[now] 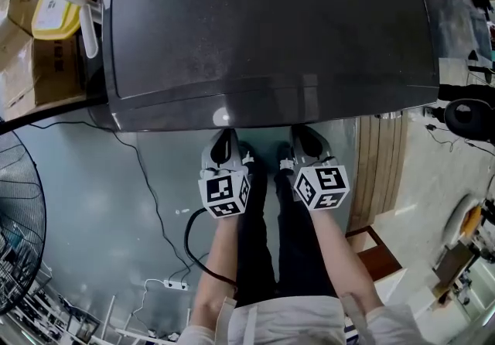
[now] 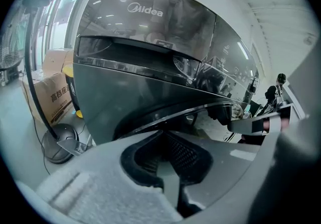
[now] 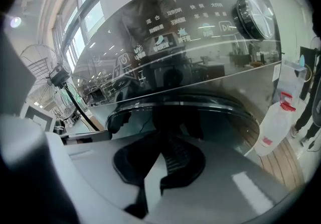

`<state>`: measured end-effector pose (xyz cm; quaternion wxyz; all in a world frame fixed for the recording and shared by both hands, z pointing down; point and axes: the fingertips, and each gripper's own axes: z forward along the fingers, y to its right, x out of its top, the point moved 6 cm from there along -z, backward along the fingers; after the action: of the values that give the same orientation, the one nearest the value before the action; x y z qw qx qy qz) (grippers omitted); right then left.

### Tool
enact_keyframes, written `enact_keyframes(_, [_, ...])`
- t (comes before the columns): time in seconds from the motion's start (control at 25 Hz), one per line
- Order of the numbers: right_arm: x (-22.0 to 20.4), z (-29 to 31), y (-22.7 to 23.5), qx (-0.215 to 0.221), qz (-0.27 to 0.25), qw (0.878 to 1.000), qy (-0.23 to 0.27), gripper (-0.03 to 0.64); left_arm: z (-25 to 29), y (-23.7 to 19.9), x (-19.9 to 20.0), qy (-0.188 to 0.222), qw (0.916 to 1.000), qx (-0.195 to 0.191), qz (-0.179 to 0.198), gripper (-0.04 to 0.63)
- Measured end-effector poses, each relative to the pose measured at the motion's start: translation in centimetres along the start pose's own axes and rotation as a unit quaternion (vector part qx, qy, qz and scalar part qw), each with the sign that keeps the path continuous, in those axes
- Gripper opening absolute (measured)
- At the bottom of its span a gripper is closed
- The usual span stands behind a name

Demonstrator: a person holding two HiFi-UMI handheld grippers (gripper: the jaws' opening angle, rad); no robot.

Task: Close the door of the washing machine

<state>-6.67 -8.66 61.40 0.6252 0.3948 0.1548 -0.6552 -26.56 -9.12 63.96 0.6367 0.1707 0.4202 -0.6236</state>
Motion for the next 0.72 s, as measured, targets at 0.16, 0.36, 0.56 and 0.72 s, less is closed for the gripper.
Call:
enact_keyframes(0.16, [-0.1, 0.0, -0.1, 0.002, -0.01, 1.0, 0.013, 0.003, -0.5, -0.2, -0.2, 0.011, 0.9999, -0.002, -0.011, 0.005])
enact_keyframes(0.36, [1.2, -1.6, -1.4, 0.027, -0.031, 0.999, 0.031, 0.003, -3.5, 0.1, 0.1, 0.018, 0.9998, 0.002, -0.01, 0.005])
enact_keyframes(0.56, [1.4, -8.1, -3.4, 0.046, -0.021, 0.998, 0.036, 0.003, -9.9, 2.4, 0.3, 0.019, 0.9996, 0.015, -0.014, 0.005])
enact_keyframes(0.72, [2.3, -14.6, -3.6, 0.055, -0.032, 0.996, 0.057, 0.003, -15.2, 6.2, 2.5, 0.047, 0.9987, 0.016, -0.008, 0.005])
